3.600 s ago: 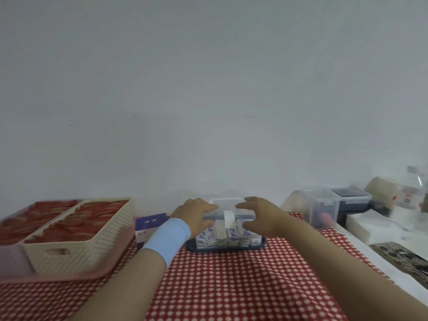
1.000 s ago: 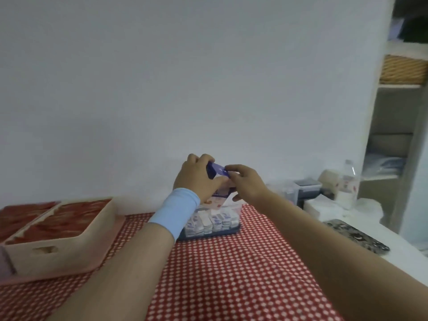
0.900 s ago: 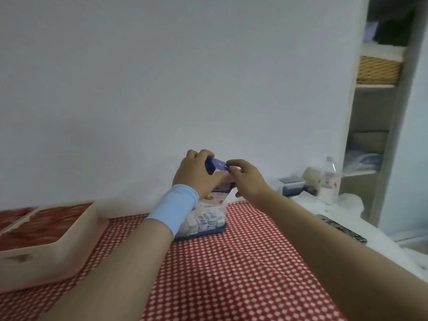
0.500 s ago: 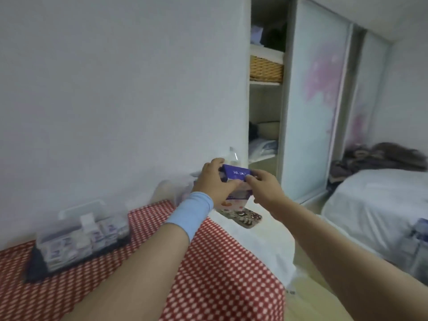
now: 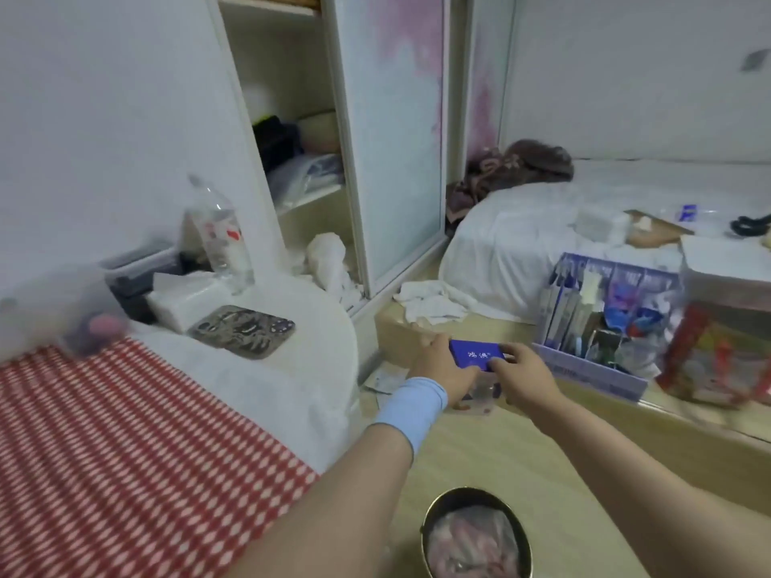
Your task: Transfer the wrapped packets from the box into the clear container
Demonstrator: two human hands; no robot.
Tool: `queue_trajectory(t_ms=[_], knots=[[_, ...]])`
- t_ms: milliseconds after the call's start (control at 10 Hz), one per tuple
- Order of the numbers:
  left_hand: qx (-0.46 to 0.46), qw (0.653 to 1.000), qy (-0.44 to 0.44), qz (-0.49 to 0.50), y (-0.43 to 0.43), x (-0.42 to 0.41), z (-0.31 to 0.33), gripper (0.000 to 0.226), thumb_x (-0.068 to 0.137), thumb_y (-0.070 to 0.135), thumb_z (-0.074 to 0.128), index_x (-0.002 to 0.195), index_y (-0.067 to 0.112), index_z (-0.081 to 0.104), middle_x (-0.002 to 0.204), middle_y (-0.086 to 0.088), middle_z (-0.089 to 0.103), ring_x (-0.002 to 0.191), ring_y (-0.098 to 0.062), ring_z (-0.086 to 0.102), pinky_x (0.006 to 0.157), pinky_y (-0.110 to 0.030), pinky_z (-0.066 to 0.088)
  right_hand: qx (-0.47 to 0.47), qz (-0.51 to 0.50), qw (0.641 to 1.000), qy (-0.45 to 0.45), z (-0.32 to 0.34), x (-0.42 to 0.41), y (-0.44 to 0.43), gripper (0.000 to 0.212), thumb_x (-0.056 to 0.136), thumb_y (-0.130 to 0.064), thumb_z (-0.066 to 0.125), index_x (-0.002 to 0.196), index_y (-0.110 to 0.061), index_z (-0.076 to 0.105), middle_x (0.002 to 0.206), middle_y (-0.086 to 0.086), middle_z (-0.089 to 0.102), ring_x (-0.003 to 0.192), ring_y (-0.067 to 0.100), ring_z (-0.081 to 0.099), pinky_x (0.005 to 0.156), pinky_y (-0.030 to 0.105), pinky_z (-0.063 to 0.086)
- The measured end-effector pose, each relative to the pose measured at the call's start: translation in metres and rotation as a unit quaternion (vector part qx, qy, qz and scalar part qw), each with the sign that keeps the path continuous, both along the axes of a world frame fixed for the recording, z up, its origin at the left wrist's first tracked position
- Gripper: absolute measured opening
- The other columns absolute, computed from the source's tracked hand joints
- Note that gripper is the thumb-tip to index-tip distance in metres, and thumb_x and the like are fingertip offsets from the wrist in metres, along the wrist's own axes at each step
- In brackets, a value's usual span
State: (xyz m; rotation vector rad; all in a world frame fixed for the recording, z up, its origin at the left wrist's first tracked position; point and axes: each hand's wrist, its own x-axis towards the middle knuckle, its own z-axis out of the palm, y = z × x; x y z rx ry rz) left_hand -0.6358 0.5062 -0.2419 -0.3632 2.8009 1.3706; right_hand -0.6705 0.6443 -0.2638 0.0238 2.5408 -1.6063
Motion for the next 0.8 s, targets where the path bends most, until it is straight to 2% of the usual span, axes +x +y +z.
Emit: queue_trajectory(t_ms=[100,200,300,400,500,600,700,800], knots=[[-0.001,0.997,-0.079,-0.017,0.018,-0.005,-0.067,0.057,0.085,0.028,0.068,0.137,0.018,0.044,0.135,-0.006,0.04,0.103,-0.024,0.058,0.081,-0.03,0.052,0.028,-0.006,0.997,-0.073,-0.067,0.003,0.018,0.052,0.09,-0.016,0.056,0.141,-0.012,0.048,0.112,0.011,0.07,0.079,0.024,0.067,0.051,0.025,0.043],[-0.009,0.99,-0.14,-0.031,0.029,-0.007,-0.131,0.049,0.087,0.028,0.065,0.132,0.018,0.046,0.131,-0.007,0.039,0.097,-0.025,0.057,0.083,-0.032,0.054,0.056,-0.006,0.99,-0.13,-0.125,0.011,0.027,0.04,0.087,-0.011,0.056,0.127,-0.006,0.057,0.102,0.018,0.071,0.079,0.03,0.067,0.05,0.025,0.043],[-0.005,0.977,-0.206,-0.049,0.036,-0.001,-0.186,0.053,0.085,0.032,0.064,0.132,0.016,0.046,0.128,-0.007,0.038,0.101,-0.031,0.061,0.085,-0.04,0.058,0.066,0.0,0.98,-0.189,-0.181,0.018,0.033,0.031,0.085,-0.009,0.057,0.115,-0.002,0.061,0.097,0.019,0.071,0.073,0.03,0.067,0.049,0.027,0.049],[0.002,0.965,-0.257,-0.054,0.032,0.0,-0.237,0.059,0.077,0.038,0.064,0.13,0.017,0.049,0.127,-0.008,0.047,0.1,-0.031,0.063,0.083,-0.044,0.06,0.059,0.011,0.972,-0.228,-0.241,0.02,0.032,0.053,0.078,-0.019,0.058,0.13,-0.007,0.053,0.115,0.015,0.067,0.09,0.028,0.07,0.067,0.039,0.061],[0.0,0.954,-0.292,-0.071,0.025,0.002,-0.285,0.063,0.074,0.039,0.063,0.133,0.021,0.05,0.127,-0.007,0.056,0.106,-0.029,0.063,0.089,-0.043,0.057,0.073,0.006,0.966,-0.246,-0.268,0.034,0.027,0.042,0.082,-0.015,0.057,0.124,-0.011,0.054,0.116,0.01,0.067,0.096,0.023,0.065,0.079,0.031,0.055],[-0.002,0.938,-0.329,-0.104,0.021,0.006,-0.316,0.067,0.076,0.041,0.064,0.138,0.022,0.046,0.13,-0.005,0.058,0.113,-0.026,0.059,0.095,-0.039,0.051,0.081,0.029,0.959,-0.27,-0.291,0.045,0.022,0.054,0.089,-0.007,0.056,0.14,-0.019,0.044,0.117,0.003,0.062,0.1,0.02,0.059,0.076,0.021,0.046],[-0.018,0.924,-0.36,-0.129,0.02,0.009,-0.358,0.087,0.061,0.057,0.066,0.14,0.031,0.041,0.135,0.0,0.056,0.119,-0.024,0.057,0.099,-0.036,0.048,0.1,0.055,0.947,-0.299,-0.307,0.052,0.021,0.069,0.091,-0.01,0.056,0.154,-0.017,0.029,0.124,0.006,0.062,0.107,0.023,0.059,0.082,0.028,0.046],[-0.052,0.922,-0.358,-0.137,0.022,0.004,-0.374,0.08,0.067,0.056,0.062,0.139,0.029,0.041,0.141,-0.005,0.053,0.123,-0.028,0.055,0.103,-0.041,0.047,0.098,0.055,0.95,-0.293,-0.313,0.05,0.021,0.057,0.093,-0.02,0.058,0.147,-0.016,0.04,0.135,0.008,0.061,0.114,0.024,0.06,0.091,0.033,0.05]])
